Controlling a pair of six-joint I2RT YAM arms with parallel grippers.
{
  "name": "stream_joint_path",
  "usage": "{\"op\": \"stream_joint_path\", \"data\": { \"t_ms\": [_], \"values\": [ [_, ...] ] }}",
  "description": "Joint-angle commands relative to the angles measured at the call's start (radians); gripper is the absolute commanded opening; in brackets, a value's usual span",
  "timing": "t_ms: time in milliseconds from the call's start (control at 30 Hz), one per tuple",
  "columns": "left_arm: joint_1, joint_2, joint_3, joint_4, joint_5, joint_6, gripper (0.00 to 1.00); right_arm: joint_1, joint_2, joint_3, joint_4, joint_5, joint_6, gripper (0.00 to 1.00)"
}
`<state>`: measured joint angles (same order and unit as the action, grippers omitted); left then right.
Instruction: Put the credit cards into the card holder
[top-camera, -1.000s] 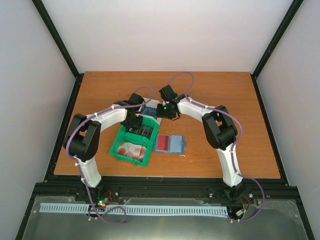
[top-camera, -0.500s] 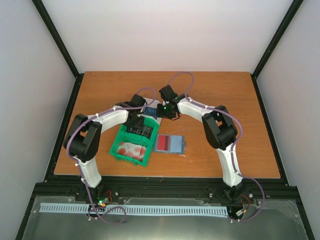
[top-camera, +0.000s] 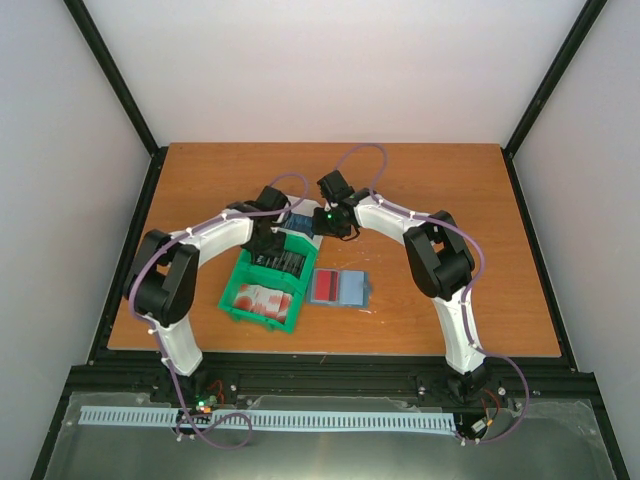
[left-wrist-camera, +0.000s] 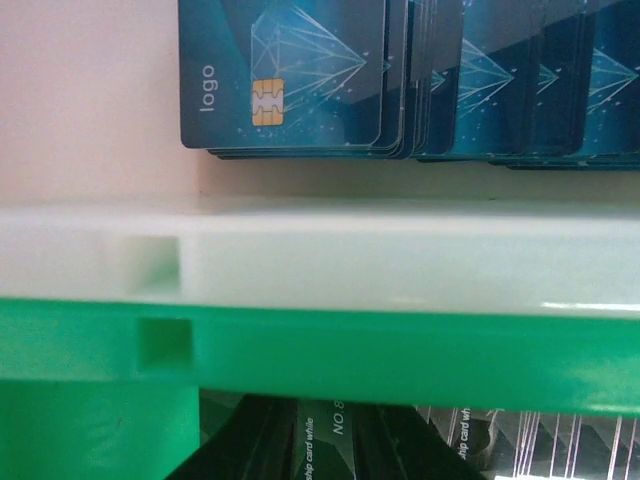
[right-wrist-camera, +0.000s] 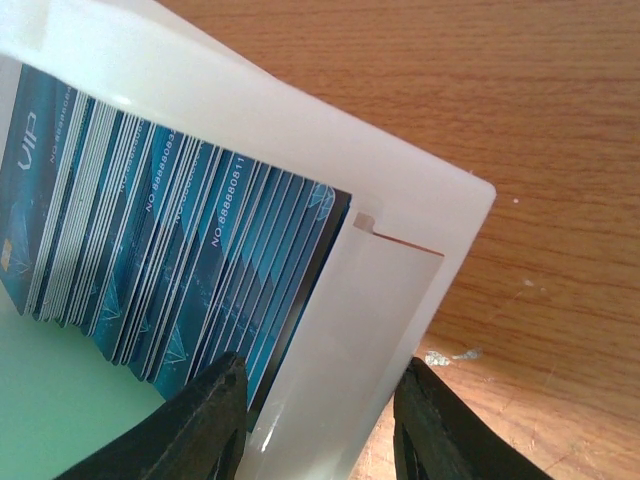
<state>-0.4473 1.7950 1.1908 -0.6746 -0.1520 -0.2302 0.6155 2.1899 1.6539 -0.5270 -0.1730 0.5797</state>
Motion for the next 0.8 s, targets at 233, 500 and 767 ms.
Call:
{"op": "stream_joint_path", "data": {
  "t_ms": [233,500,767],
  "values": [
    [0.041,-0.039,0.029,-0.084,-0.073,-0.011,0.19,0.015,0.038,-0.006,-0.078,0.025,-0.058,0.39],
    [0.041,-0.057,0.029,-0.086,-0.108,-0.021,0.18,0.015,0.039,-0.006,-0.079,0.022,-0.061,0.39],
    [0.042,-0.057,0.013,-0.089,-0.137,-0.018,0.17,0.016,0.039,-0.007,-0.078,0.023,-0.064,0.39]
  ]
}}
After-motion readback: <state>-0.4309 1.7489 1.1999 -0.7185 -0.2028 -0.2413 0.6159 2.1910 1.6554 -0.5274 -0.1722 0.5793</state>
